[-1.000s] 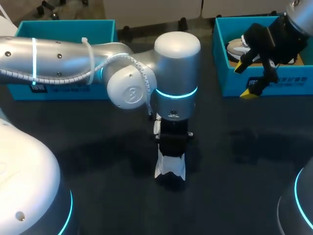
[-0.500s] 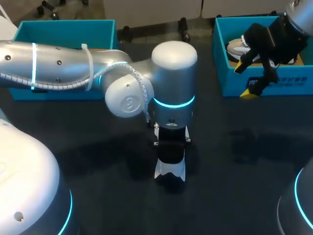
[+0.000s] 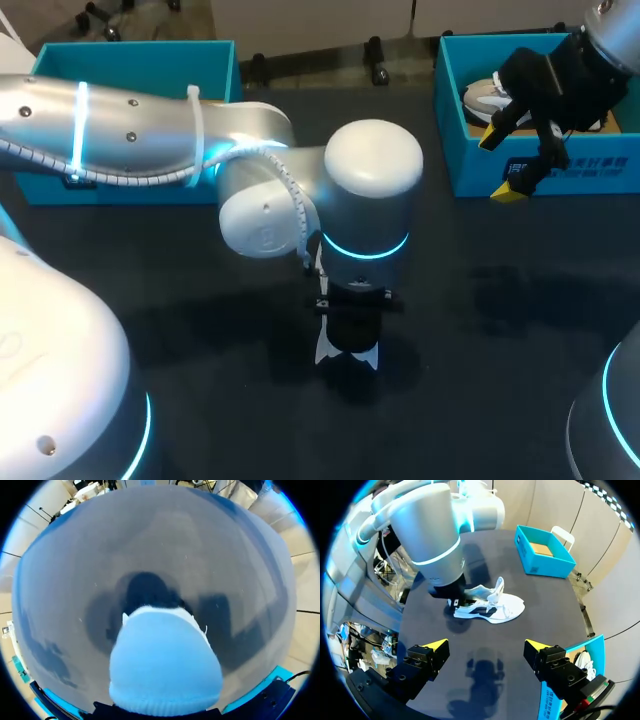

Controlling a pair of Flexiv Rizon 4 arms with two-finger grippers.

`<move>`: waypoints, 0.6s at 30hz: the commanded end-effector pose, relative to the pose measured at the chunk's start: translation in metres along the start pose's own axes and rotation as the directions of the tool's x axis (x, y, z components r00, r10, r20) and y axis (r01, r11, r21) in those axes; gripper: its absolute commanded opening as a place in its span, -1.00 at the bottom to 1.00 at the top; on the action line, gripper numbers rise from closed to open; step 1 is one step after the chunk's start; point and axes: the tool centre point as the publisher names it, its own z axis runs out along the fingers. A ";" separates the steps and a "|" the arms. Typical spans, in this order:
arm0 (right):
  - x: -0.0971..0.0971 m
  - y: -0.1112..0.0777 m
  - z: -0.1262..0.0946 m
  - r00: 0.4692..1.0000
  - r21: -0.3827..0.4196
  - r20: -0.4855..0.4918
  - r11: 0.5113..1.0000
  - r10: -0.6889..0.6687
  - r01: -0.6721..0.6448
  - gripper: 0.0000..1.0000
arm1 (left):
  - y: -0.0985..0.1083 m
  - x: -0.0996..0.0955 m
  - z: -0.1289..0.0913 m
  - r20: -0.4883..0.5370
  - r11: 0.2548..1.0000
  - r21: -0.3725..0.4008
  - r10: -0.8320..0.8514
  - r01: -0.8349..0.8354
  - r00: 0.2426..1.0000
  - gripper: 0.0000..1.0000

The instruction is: Take the shoe out of the shoebox, open the shoe tongue, remove and reinsert the insole, then place the shoe into the shoebox

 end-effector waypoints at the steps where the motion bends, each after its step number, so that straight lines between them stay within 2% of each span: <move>1: -0.002 0.001 0.001 1.000 0.004 -0.003 1.000 0.001 -0.001 1.00 | 0.014 0.010 0.019 -0.009 0.999 -0.032 -0.006 0.006 1.000 -1.00; 10: -0.002 0.001 0.001 1.000 0.004 -0.003 1.000 0.001 -0.001 1.00 | 0.029 0.013 0.017 -0.032 0.997 -0.076 0.002 -0.005 0.999 -1.00; 18: -0.002 0.001 0.001 1.000 0.004 -0.003 1.000 0.001 -0.001 1.00 | 0.031 0.017 -0.007 -0.032 0.993 -0.110 0.032 -0.035 0.999 -1.00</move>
